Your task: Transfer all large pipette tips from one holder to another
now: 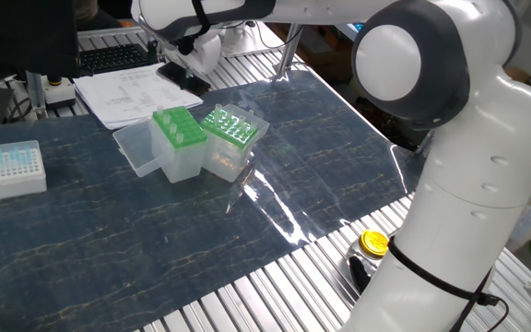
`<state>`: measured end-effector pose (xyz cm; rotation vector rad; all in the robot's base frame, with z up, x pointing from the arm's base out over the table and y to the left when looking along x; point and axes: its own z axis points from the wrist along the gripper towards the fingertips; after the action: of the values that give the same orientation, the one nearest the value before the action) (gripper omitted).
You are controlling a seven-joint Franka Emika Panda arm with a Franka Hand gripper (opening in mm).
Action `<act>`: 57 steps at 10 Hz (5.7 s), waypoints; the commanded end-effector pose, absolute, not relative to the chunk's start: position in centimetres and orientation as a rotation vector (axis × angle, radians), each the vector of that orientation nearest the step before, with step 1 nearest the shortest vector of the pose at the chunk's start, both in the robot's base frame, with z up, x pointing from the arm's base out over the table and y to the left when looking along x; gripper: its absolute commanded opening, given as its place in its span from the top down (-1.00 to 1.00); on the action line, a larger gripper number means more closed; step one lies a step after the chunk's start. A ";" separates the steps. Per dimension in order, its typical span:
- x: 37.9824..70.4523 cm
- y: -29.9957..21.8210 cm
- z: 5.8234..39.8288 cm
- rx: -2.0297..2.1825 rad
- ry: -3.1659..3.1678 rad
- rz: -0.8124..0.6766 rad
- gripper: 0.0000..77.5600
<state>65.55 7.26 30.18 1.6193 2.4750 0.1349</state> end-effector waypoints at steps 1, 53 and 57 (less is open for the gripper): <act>63.8 4.3 28.9 1.534 2.582 0.091 -1.00; 60.0 -3.5 20.8 1.426 2.757 0.003 -1.00; 60.1 -3.5 20.2 1.420 2.755 0.003 -1.00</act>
<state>60.02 -3.47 20.12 1.4224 2.7571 0.0026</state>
